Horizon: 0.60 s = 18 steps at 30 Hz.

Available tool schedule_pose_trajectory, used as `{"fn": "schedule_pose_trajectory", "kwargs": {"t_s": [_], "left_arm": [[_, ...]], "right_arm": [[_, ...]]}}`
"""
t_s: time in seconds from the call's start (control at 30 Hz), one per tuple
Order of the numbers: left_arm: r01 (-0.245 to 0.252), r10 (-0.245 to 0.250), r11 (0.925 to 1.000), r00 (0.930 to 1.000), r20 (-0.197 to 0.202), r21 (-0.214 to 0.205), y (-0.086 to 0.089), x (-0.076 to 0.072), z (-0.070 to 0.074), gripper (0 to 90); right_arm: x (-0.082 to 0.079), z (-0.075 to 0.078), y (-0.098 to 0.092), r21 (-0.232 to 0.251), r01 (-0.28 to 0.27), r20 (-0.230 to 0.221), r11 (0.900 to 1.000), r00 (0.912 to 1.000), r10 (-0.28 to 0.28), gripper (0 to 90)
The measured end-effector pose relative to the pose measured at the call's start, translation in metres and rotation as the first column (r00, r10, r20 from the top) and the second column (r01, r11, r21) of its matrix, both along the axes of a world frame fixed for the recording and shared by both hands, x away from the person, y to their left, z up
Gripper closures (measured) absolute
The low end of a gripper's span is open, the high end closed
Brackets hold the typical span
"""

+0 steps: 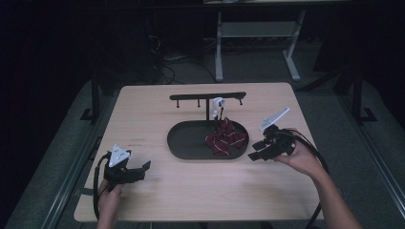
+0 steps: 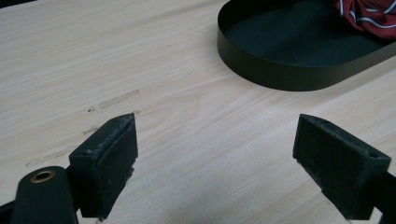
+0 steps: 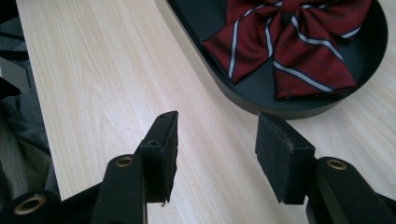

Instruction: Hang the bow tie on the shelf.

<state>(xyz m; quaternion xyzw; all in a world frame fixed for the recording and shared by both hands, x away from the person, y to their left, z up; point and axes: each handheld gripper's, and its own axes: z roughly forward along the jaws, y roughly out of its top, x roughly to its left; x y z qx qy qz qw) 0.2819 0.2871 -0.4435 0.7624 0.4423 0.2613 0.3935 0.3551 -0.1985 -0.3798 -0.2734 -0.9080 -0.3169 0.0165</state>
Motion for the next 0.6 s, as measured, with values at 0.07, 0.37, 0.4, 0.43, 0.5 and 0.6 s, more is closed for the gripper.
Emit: {"fn": "schedule_pose_trajectory", "kwargs": {"t_s": [0.07, 0.37, 0.4, 0.43, 0.5, 0.6], "left_arm": [[-0.001, 0.001, 1.0000, 1.0000, -0.001, -0.002, 0.000, 0.000, 0.000, 13.6], [-0.002, 0.002, 1.0000, 1.0000, -0.002, -0.003, 0.000, 0.000, 0.000, 13.5], [-0.002, 0.002, 1.0000, 1.0000, -0.002, -0.003, 0.000, 0.000, 0.000, 13.5], [-0.002, 0.002, 1.0000, 1.0000, -0.003, -0.002, 0.000, 0.000, -0.001, 13.5], [0.002, -0.002, 1.0000, 1.0000, -0.003, 0.001, -0.001, 0.000, -0.001, 13.6], [0.001, -0.001, 1.0000, 1.0000, -0.001, -0.004, -0.001, 0.000, -0.001, 13.6]], "right_arm": [[-0.002, -0.003, -0.002, 0.005, 0.000, 0.001, 1.0000, 1.0000, 0.000, 48.4], [-0.015, -0.016, -0.007, 0.015, -0.003, -0.021, 0.9999, 0.9998, 0.003, 49.0], [-0.017, -0.018, -0.008, 0.016, -0.002, -0.019, 0.9999, 0.9998, 0.002, 49.4], [-0.019, -0.019, -0.009, 0.018, -0.001, -0.021, 0.9998, 0.9998, 0.002, 49.6], [-0.022, -0.021, -0.010, 0.023, -0.002, -0.026, 0.9997, 0.9997, 0.003, 49.9], [-0.027, -0.026, -0.012, 0.023, -0.004, -0.030, 0.9997, 0.9995, 0.005, 51.2]]}}
